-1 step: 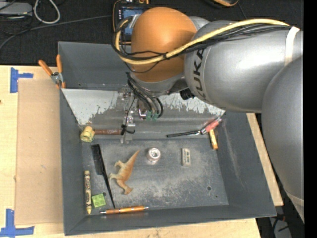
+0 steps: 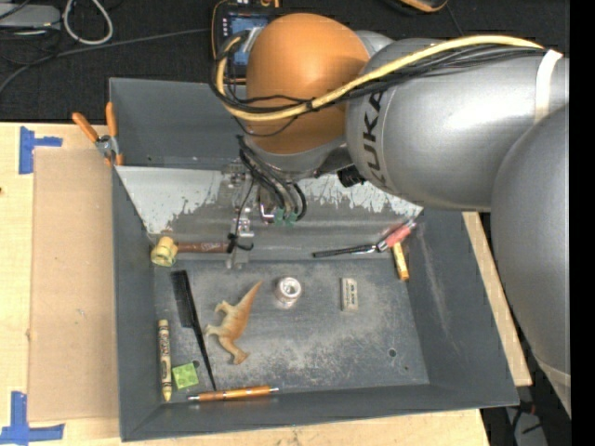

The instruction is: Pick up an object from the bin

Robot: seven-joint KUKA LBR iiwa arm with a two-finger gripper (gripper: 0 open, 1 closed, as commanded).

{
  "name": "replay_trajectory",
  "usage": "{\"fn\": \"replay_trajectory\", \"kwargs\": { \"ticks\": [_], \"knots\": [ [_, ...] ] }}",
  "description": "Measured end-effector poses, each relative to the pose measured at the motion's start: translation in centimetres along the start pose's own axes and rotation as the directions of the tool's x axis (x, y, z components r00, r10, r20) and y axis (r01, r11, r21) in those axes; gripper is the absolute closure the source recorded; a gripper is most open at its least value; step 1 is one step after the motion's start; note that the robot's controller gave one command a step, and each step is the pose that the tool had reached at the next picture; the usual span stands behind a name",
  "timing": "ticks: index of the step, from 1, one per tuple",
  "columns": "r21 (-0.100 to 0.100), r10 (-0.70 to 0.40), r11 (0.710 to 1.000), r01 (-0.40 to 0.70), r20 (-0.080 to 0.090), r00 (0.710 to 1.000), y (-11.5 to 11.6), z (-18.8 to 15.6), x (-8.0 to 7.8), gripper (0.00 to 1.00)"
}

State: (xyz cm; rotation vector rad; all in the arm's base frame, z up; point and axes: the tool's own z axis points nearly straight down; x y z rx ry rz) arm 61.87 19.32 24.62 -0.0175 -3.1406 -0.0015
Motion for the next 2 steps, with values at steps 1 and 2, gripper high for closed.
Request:
{"fn": "replay_trajectory", "kwargs": {
  "ticks": [1, 2],
  "knots": [
    [0.003, -0.04, 0.999, 0.04, -0.007, 0.999, -0.4, -0.8, 1.1, 0.0],
    [0.001, -0.143, 0.99, 0.143, -0.006, 0.99, -1.0, -4.5, 1.5, 0.0]
  ]
}}
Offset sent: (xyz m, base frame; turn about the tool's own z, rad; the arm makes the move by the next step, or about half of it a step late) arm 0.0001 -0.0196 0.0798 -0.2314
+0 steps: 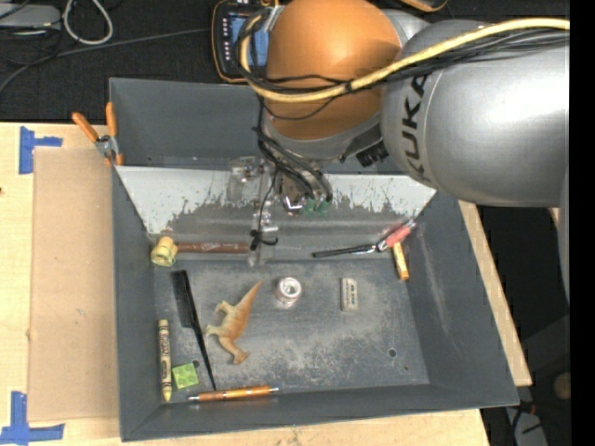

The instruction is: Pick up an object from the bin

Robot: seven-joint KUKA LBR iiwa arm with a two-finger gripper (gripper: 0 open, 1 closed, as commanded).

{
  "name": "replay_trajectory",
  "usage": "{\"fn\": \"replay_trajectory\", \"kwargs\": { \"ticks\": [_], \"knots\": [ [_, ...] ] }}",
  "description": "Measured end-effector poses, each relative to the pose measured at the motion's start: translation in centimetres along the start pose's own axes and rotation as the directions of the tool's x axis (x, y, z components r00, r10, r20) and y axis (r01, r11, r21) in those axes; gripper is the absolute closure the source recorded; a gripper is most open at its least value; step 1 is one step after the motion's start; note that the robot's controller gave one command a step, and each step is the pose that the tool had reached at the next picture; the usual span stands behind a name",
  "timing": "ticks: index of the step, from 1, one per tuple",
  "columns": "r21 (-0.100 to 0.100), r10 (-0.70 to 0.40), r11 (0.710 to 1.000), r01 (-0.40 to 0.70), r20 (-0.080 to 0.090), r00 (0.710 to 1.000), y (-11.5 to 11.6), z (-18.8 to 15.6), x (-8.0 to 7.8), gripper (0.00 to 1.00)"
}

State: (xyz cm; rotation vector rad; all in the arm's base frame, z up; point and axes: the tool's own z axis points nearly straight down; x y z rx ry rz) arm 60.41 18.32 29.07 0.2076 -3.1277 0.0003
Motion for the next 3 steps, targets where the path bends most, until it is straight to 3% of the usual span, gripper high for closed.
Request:
{"fn": "replay_trajectory", "kwargs": {
  "ticks": [1, 2, 3],
  "knots": [
    [0.0, -0.109, 0.994, 0.109, 0.0, 0.994, 0.1, 0.1, 0.6, 0.0],
    [0.0, -0.28, 0.96, 0.28, 0.007, 0.96, 4.1, 2.7, 5.8, 0.0],
    [0.001, -0.458, 0.889, 0.458, -0.004, 0.889, 2.5, 9.7, 4.4, 0.0]
  ]
}}
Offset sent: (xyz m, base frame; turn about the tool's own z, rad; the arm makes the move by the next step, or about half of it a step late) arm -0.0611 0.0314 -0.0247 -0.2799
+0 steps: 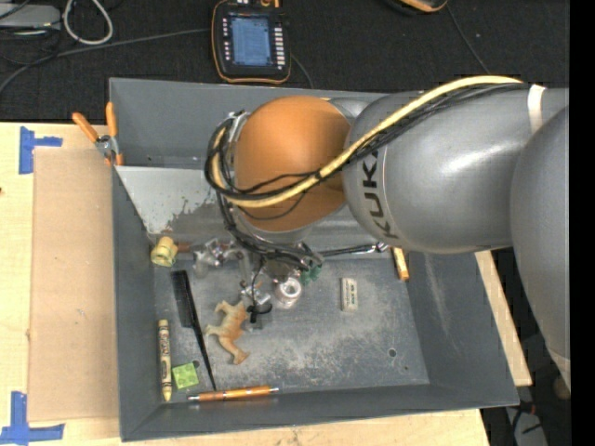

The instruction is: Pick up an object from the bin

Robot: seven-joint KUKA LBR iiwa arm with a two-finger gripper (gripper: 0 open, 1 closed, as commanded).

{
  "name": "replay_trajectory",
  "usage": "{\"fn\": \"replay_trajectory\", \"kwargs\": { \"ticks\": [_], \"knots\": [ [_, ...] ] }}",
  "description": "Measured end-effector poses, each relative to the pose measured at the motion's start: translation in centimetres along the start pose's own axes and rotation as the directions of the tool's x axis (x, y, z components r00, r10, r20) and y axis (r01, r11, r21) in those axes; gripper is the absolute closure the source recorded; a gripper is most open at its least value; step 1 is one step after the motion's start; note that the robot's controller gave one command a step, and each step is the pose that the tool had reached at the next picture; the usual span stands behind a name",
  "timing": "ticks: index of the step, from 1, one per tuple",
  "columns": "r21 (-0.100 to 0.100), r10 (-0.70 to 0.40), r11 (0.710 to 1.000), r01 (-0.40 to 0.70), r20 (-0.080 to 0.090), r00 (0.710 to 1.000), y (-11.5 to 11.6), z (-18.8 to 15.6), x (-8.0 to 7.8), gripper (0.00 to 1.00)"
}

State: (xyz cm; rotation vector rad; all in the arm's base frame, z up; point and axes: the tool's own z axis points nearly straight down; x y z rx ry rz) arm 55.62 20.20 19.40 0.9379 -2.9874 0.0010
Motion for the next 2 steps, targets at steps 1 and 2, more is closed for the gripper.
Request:
{"fn": "replay_trajectory", "kwargs": {
  "ticks": [1, 2],
  "knots": [
    [0.0, -0.068, 0.998, 0.068, 0.012, 0.998, 5.4, 2.2, 0.2, 0.0],
    [0.002, -0.13, 0.991, 0.13, 0.001, 0.991, 4.3, 6.8, 3.8, 0.0]
  ]
}}
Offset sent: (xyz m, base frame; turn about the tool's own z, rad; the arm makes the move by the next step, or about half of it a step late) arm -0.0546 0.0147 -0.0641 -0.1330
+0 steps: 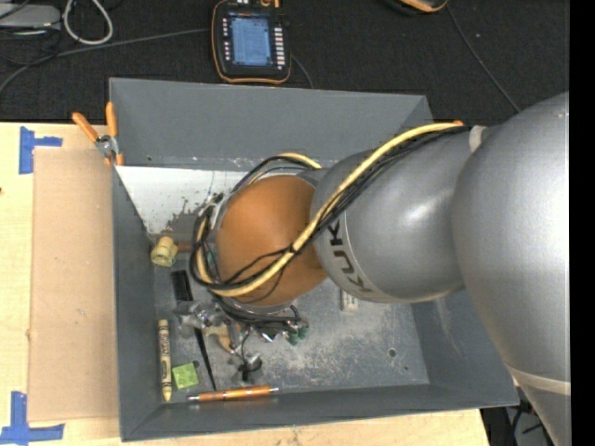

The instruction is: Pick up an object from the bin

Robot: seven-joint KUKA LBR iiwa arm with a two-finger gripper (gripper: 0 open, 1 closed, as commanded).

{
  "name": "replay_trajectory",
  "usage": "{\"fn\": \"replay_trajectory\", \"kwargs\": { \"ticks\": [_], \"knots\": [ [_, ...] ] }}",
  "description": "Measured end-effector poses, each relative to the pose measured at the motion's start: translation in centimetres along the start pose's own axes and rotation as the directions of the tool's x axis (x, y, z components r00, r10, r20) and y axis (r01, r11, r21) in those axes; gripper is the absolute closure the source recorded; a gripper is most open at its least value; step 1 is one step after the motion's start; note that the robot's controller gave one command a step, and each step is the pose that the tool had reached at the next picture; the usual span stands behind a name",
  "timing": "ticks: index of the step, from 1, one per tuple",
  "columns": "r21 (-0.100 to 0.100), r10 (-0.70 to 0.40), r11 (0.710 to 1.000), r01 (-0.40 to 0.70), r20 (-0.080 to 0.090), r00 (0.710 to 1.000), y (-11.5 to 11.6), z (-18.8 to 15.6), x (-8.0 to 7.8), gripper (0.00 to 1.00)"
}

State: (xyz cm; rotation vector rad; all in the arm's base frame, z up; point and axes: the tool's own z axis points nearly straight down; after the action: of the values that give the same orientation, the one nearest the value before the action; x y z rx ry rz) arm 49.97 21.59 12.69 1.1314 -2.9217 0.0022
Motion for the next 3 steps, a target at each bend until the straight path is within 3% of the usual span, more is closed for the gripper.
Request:
{"fn": "replay_trajectory", "kwargs": {
  "ticks": [1, 2, 3],
  "knots": [
    [0.004, -0.293, 0.956, 0.293, 0.01, 0.956, 1.2, -7.5, -0.7, 0.0],
    [0.003, -0.546, 0.838, 0.546, 0.005, 0.838, 0.7, -7.3, 0.0, 0.0],
    [0.004, -0.362, 0.932, 0.362, 0.014, 0.932, 0.9, -11.8, -3.3, 0.0]
  ]
}}
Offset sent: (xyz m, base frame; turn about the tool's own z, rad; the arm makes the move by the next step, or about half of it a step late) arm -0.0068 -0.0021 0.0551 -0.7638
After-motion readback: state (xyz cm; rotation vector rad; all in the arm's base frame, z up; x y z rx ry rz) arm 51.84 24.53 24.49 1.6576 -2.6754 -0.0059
